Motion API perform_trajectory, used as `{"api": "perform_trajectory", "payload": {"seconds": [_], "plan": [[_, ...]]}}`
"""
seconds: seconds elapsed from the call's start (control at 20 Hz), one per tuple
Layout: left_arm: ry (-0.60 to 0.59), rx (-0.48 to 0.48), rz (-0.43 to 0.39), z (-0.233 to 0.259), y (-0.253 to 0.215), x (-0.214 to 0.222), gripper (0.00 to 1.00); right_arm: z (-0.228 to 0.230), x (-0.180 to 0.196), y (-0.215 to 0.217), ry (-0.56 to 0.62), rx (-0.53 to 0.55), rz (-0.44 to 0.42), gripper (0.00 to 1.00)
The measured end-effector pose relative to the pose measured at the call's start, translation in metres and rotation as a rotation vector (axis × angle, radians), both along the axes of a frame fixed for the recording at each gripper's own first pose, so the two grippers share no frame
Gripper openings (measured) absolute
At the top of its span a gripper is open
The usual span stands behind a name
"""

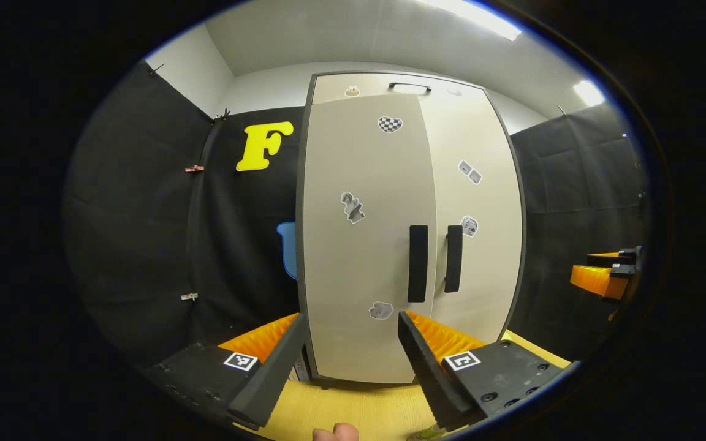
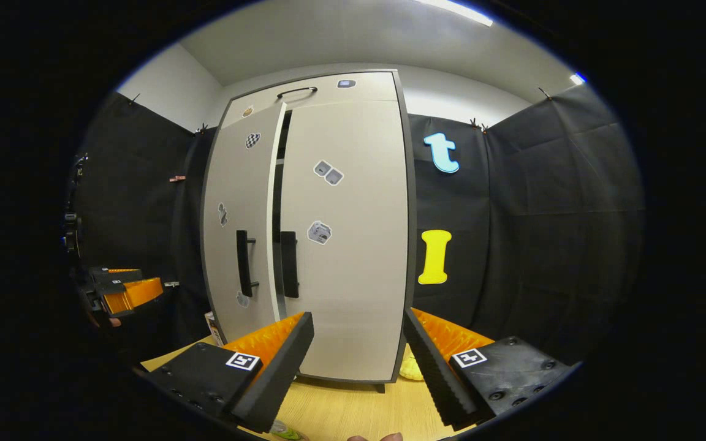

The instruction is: Grasp the bottle in the cabinet with the left hand and place it on the coaster, then close the right door with the right hand and the left door with the left hand.

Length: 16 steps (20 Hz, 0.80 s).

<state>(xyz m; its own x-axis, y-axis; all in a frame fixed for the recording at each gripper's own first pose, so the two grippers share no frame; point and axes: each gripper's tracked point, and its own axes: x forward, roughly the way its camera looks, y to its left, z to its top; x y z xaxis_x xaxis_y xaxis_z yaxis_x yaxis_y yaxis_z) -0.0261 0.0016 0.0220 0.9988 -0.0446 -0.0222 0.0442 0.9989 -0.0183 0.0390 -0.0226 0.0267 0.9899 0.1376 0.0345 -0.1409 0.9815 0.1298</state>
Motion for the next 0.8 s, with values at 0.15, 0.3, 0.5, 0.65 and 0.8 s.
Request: {"api": "perform_trajectory", "payload": {"seconds": [0.15,0.3,0.5,0.65,0.8], "plan": [[-0.005,0.003,-0.001,0.001,0.007,-0.014,0.95,0.005,-0.01,0.003,-0.01,0.003,-0.012,0.98],[-0.015,-0.002,-0.005,0.0,0.012,-0.025,0.95,0.006,-0.017,0.005,-0.009,-0.008,-0.027,0.98],[-0.022,0.005,-0.013,0.002,0.013,-0.033,0.95,0.006,-0.026,0.004,-0.02,-0.029,-0.059,0.98],[-0.02,-0.007,-0.024,0.0,0.01,-0.035,0.95,0.005,-0.034,0.007,-0.022,-0.054,-0.055,0.98],[-0.021,-0.021,-0.021,-0.003,0.011,-0.036,0.95,0.004,-0.035,0.006,-0.035,-0.075,-0.073,0.98]]}}
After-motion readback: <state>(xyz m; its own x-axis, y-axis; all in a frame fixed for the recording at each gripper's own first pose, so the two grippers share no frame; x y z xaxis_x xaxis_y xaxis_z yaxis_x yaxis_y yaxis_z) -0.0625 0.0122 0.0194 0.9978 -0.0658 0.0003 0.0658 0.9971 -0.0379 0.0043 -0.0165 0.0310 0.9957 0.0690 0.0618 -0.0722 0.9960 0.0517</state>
